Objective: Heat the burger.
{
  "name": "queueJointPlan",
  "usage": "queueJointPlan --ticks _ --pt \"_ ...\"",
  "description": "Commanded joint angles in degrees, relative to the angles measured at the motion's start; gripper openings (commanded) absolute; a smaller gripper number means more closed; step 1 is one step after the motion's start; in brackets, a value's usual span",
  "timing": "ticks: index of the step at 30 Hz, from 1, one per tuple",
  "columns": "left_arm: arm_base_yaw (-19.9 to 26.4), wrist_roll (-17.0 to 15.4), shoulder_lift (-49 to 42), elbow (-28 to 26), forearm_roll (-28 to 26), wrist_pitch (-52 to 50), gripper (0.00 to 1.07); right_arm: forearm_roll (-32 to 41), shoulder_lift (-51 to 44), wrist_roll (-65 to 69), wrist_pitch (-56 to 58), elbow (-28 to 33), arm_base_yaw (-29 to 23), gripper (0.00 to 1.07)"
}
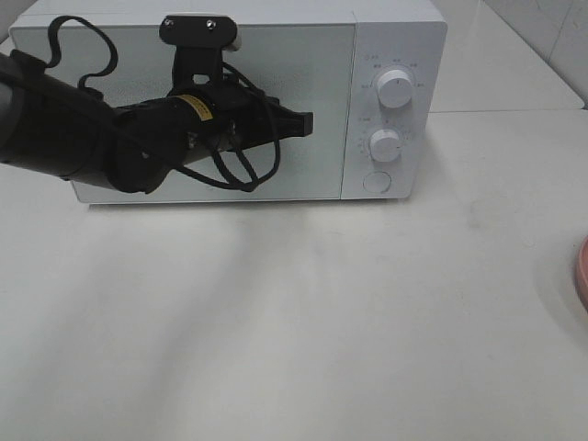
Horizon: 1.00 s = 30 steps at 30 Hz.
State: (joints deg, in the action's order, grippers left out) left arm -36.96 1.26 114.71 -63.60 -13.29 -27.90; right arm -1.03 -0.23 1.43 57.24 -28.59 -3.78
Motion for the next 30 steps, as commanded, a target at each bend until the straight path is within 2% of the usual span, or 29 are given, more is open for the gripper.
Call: queueJointPlan --ticks 1,9,17,23,24,25,26,27,28,29,30 --pt "1.8 1.0 0.6 -3.2 -4.5 -5.4 0.00 0.0 -1.7 -0.5 -0.2 0.1 0.3 0.74" --pt "1.1 1.0 -0.2 -3.0 -4.0 0.3 0.00 0.0 -1.7 -0.5 -0.2 0.1 0.3 0.74" --pt "-2.2 1.1 -5.4 2.3 -2.6 5.5 0.00 0.0 -1.7 -0.5 -0.2 0.1 0.3 0.74" --pt "-3.5 1.1 -9.6 4.5 -2.6 17.3 0.02 0.0 -1.7 -0.5 -0.2 0.1 0.3 0.74" --pt "-3.5 1.1 -11.1 4.5 -2.6 23.7 0.11 0.0 -1.7 -0.5 -0.2 0.1 0.3 0.74" --pt "-3.5 1.1 -11.1 4.5 -2.6 23.7 0.11 0.0 -1.7 -0.5 -0.2 0.1 0.3 0.74" --pt "-3.5 1.1 -11.6 4.5 -2.6 26.1 0.17 0.0 -1.7 -0.5 -0.2 0.1 0.3 0.74" --pt "-3.5 1.1 -13.2 4.5 -2.5 32.2 0.41 0.0 -1.7 -0.5 -0.2 0.1 0.3 0.74" --pt "-3.5 1.1 -13.2 4.5 -2.5 32.2 0.41 0.0 -1.7 -0.5 -0.2 0.1 0.3 0.74" --pt "-3.5 1.1 -14.7 4.5 -2.5 37.0 0.72 0.0 -1.7 -0.5 -0.2 0.1 0.3 0.74" --pt "-3.5 1.0 -15.1 4.5 -2.5 39.8 0.88 0.0 -1.7 -0.5 -0.2 0.1 0.3 0.74"
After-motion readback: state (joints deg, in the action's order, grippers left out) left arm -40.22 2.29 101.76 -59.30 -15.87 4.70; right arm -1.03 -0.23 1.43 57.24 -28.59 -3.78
